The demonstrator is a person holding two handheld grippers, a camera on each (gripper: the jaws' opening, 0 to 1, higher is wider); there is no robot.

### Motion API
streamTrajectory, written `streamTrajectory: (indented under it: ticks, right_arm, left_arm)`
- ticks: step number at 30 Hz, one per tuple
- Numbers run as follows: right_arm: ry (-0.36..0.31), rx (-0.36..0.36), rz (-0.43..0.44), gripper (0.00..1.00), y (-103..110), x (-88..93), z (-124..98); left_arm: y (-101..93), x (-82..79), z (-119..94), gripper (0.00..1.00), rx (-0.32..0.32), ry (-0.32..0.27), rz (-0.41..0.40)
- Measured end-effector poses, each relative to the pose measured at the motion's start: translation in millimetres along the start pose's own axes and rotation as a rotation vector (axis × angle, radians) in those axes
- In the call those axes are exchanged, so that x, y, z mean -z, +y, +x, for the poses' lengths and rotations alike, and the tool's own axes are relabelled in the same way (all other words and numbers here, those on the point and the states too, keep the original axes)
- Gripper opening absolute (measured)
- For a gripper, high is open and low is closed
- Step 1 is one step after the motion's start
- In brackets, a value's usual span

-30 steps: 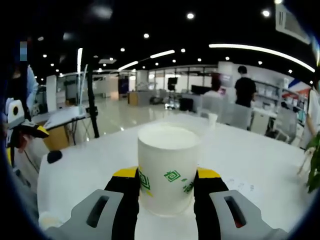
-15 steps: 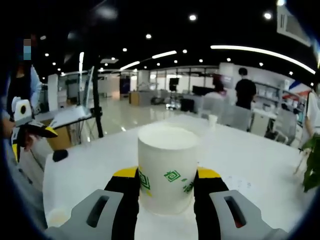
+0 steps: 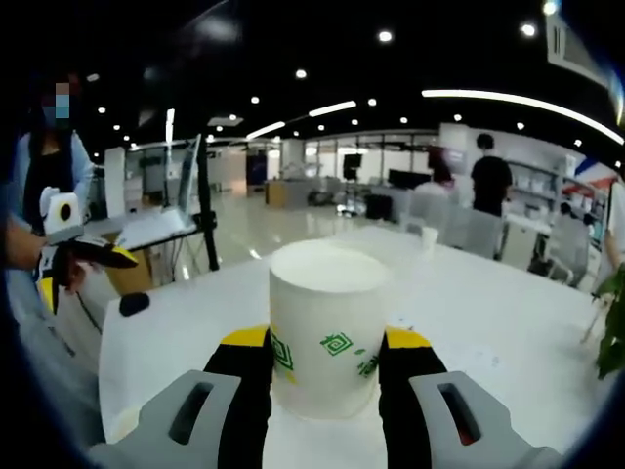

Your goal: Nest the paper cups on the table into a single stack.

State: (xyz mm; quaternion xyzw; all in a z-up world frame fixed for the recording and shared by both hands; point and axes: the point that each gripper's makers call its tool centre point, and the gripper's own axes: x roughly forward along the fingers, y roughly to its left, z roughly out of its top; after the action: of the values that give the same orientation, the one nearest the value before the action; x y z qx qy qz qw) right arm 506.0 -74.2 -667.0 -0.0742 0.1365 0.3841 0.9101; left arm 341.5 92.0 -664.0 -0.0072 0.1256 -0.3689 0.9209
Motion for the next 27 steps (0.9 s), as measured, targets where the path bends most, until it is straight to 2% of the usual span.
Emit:
streamTrajectory:
  ticks: [6, 17, 27]
  right_arm:
    - [0.026, -0.026, -0.007, 0.4, 8, 5.5, -6]
    - [0.021, -0.055, -0.031, 0.4, 28, 1.6, -19]
    - [0.023, -0.074, -0.031, 0.4, 40, 2.7, -28]
  left_arm:
    - [1.8, 0.8, 2, 0.94, 0.001, 0.003, 0.002]
    - [10.6, -8.3, 6, 0.96, -0.028, -0.028, -0.004]
    - [11.0, -13.7, 13, 0.93, -0.028, -0.043, -0.019]
